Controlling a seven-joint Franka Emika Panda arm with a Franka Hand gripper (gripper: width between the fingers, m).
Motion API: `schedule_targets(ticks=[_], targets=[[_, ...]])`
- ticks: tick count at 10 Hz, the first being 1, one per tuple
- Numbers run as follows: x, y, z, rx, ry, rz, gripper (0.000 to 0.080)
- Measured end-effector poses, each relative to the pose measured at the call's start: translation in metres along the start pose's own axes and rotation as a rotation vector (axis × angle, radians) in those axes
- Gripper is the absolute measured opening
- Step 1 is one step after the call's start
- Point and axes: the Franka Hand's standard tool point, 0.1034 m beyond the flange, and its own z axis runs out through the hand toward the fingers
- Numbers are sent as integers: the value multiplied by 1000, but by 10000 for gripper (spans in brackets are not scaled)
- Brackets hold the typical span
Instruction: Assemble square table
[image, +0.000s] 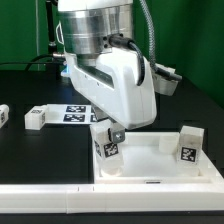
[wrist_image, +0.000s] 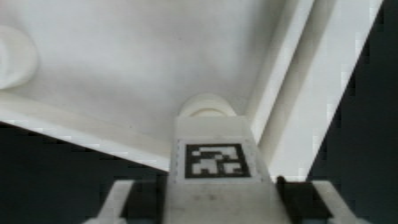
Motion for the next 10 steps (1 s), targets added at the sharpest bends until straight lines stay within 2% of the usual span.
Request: schedule_targets(ticks=[2, 3, 4, 7, 9, 10], targets=[[-1, 0, 0, -2, -2, -72, 292], [-1, 0, 1, -2, -1, -132, 535], [-1, 0, 1, -2, -1, -223, 625], [-1, 1, 1, -10, 3, -470, 648], [-6, 0, 0, -69, 29, -752, 649], [-7, -1, 0, -78, 31, -853, 649]])
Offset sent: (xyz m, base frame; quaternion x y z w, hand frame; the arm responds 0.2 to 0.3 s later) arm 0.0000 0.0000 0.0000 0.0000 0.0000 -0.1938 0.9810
